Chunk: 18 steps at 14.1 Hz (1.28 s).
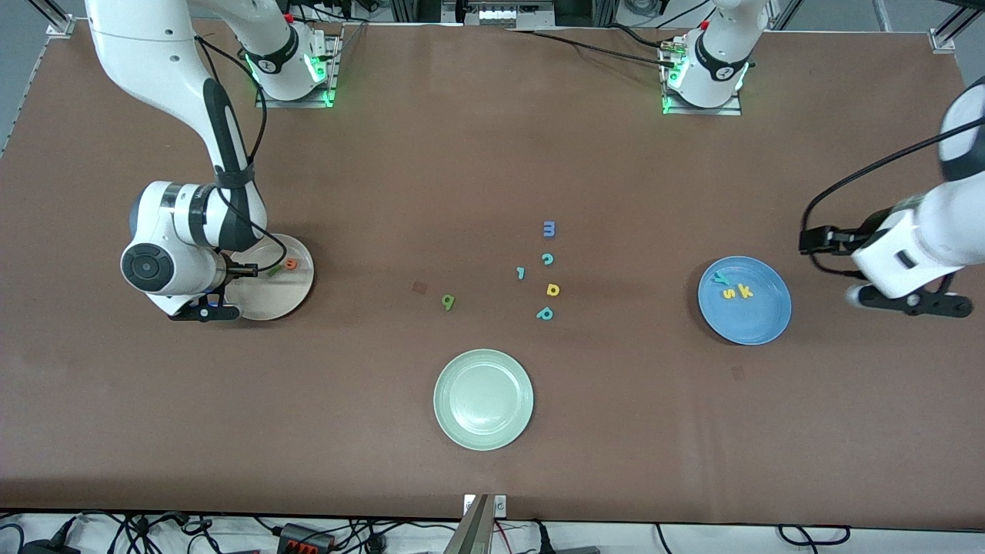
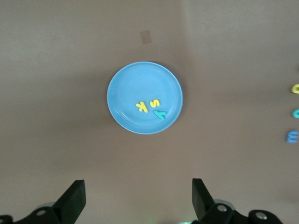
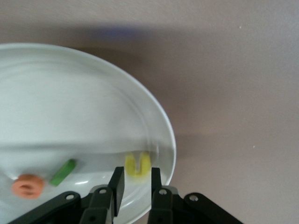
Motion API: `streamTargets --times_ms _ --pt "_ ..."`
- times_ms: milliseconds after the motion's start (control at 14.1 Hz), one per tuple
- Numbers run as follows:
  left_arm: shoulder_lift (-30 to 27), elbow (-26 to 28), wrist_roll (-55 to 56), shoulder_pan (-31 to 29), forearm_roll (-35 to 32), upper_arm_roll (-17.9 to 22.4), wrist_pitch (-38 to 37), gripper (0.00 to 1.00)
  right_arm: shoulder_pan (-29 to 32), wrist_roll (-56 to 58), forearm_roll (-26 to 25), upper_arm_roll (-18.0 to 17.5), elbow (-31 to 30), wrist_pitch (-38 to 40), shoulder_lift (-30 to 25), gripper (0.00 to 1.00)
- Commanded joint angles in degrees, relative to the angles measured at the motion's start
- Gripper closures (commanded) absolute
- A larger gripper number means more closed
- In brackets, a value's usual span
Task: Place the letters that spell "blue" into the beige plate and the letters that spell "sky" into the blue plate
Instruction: 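Grasp the green b with the right gripper while the left gripper withdraws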
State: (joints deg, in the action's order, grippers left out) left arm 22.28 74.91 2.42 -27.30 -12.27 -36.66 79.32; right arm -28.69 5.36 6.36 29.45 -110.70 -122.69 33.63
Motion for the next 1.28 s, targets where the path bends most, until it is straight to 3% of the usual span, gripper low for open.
streamTargets --times_ms 0,142,354,496,638,851,1205 --pt "-7.2 2.5 -4.8 13.0 11.7 19.9 -0.7 0.00 -0.7 0.6 1.7 -0.5 1.0 0.3 -1.0 0.00" --pt "-10.8 7.1 -4.4 19.0 13.0 27.2 0.6 0.00 -1.1 -0.1 2.3 -0.6 3.0 3.6 -3.9 0.00" --pt "-21.1 22.3 -4.8 28.0 13.1 37.4 11.0 0.00 -3.5 -0.3 10.0 -1.8 9.4 5.7 -4.1 0.00" --pt "-25.1 27.5 -4.5 28.7 13.1 37.7 17.7 0.00 -7.3 -1.8 11.9 -2.0 13.5 3.9 -1.0 0.00" --pt "-25.6 28.0 -4.4 28.8 13.1 37.7 20.7 0.00 -10.9 -1.8 12.6 -2.0 17.3 2.7 2.3 0.00" --pt "-25.7 27.8 -4.6 27.8 14.1 37.8 20.9 0.00 -17.6 -6.4 15.2 -2.3 23.0 2.5 7.8 0.00" --pt "-26.8 27.1 -5.1 27.2 14.1 37.1 18.3 0.00 -21.1 -28.9 16.8 -4.9 30.8 -1.2 15.2 0.00"
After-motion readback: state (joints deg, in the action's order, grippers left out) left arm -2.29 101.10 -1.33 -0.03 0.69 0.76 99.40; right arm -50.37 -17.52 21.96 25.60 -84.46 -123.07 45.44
